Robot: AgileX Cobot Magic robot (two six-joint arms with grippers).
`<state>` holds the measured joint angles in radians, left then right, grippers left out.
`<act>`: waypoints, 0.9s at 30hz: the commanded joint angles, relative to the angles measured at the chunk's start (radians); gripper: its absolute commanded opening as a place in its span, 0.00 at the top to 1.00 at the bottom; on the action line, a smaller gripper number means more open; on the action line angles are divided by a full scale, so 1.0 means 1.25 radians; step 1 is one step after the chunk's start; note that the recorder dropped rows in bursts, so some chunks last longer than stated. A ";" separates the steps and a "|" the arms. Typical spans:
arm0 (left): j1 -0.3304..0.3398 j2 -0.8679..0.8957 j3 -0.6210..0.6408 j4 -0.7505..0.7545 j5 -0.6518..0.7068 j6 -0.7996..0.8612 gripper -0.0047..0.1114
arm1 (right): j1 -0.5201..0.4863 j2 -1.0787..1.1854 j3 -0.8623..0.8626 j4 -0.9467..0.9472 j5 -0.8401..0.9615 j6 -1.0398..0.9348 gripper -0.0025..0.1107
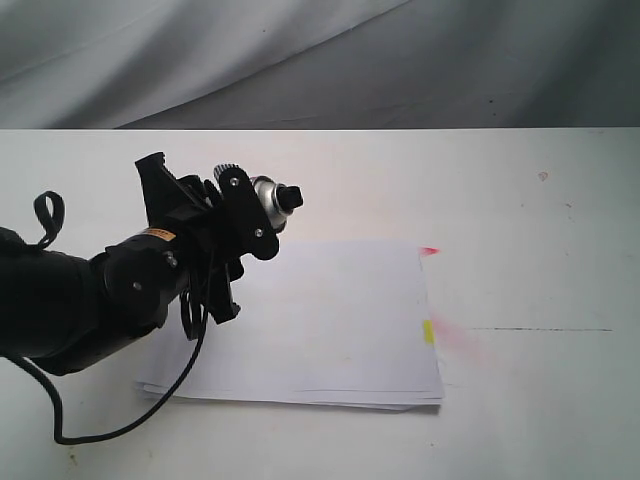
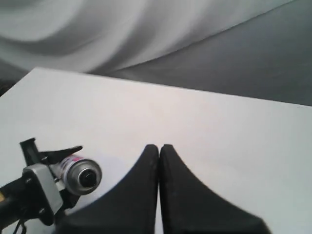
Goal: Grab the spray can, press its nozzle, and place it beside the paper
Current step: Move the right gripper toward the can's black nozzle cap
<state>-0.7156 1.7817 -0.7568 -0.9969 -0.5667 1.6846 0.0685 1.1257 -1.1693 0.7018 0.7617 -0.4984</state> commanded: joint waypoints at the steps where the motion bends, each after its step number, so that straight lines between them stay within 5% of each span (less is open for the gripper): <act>1: -0.004 -0.006 0.000 0.002 -0.033 -0.001 0.96 | -0.008 0.223 -0.161 0.182 0.207 -0.240 0.98; 14: -0.004 -0.006 0.000 -0.001 -0.033 -0.001 0.96 | -0.008 0.627 -0.263 0.412 0.367 -0.513 0.98; 27: -0.004 -0.006 0.000 -0.022 -0.033 0.041 0.96 | 0.090 0.667 -0.263 0.386 0.357 -0.554 0.98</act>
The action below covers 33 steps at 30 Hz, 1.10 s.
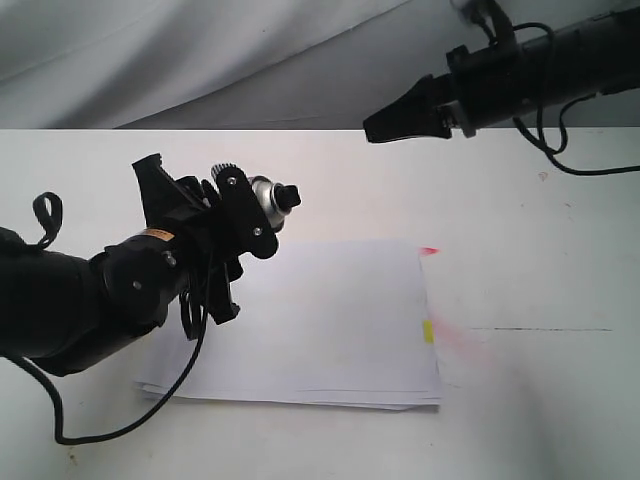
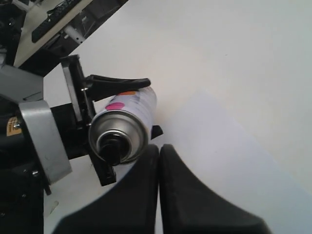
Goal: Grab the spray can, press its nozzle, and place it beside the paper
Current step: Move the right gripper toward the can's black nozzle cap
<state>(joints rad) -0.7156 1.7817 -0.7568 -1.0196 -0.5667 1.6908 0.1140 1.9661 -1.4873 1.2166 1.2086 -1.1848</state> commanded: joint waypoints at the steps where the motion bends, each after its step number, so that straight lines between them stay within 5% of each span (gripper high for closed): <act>1: -0.004 -0.006 0.000 -0.015 -0.033 0.061 0.96 | 0.071 -0.005 -0.008 -0.033 -0.016 -0.002 0.98; 7: -0.004 -0.006 0.000 -0.098 -0.033 0.140 0.96 | 0.141 -0.005 -0.008 -0.065 -0.092 0.036 0.98; 33: -0.004 -0.006 0.000 -0.098 -0.033 0.140 0.96 | 0.162 0.012 0.012 -0.091 -0.094 -0.053 0.98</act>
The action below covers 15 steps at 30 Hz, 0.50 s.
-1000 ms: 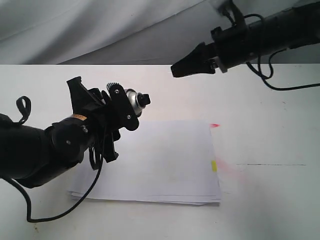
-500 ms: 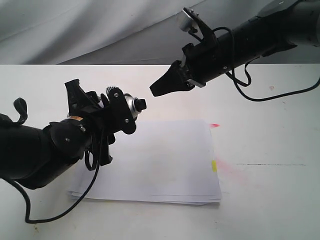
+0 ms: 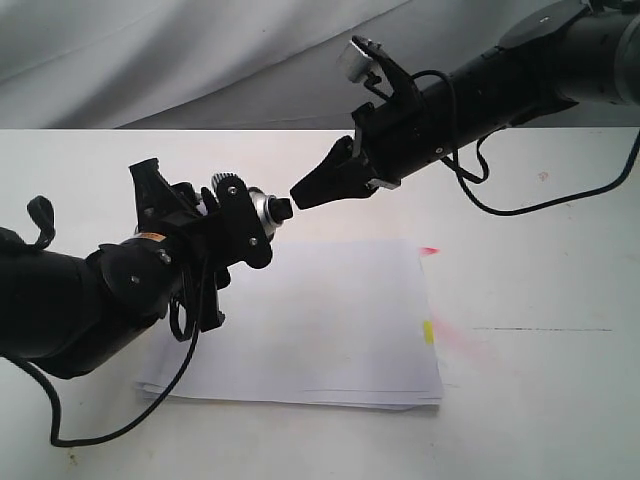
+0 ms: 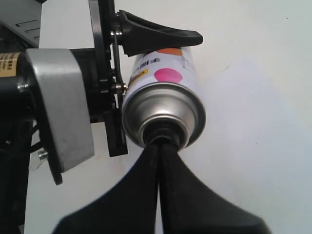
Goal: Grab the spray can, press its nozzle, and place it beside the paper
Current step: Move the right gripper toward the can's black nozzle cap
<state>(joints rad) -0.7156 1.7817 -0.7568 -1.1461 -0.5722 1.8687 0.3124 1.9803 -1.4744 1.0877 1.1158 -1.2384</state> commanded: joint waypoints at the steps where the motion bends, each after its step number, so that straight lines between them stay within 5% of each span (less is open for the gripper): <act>1: -0.004 -0.006 0.000 0.003 -0.029 -0.002 0.96 | 0.003 0.001 0.002 0.011 -0.021 -0.010 0.98; 15: -0.004 -0.006 0.000 0.003 -0.045 -0.002 0.96 | 0.003 0.026 0.000 0.023 -0.022 -0.010 0.98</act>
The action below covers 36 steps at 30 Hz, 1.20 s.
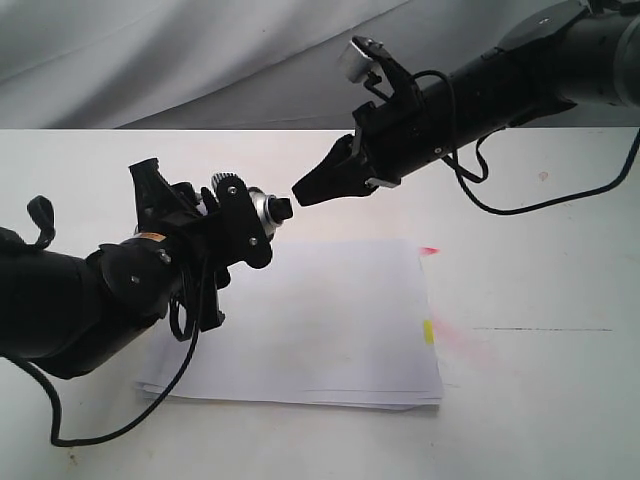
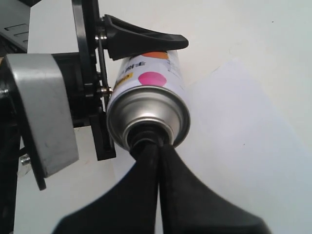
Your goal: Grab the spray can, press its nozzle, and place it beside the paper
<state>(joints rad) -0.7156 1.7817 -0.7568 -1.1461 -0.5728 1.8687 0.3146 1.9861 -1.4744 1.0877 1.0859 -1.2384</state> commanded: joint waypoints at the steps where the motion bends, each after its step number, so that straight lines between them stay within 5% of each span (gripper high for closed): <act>1: -0.004 -0.006 0.000 0.003 -0.044 -0.002 0.96 | 0.004 0.028 0.000 0.031 0.005 -0.010 0.98; 36: -0.004 -0.006 0.000 0.003 -0.041 -0.001 0.96 | 0.075 0.036 0.000 0.078 -0.061 -0.062 0.98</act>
<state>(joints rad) -0.7100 1.7817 -0.7445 -1.1995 -0.6185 1.8687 0.3894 2.0348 -1.4744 1.1640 0.9901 -1.3055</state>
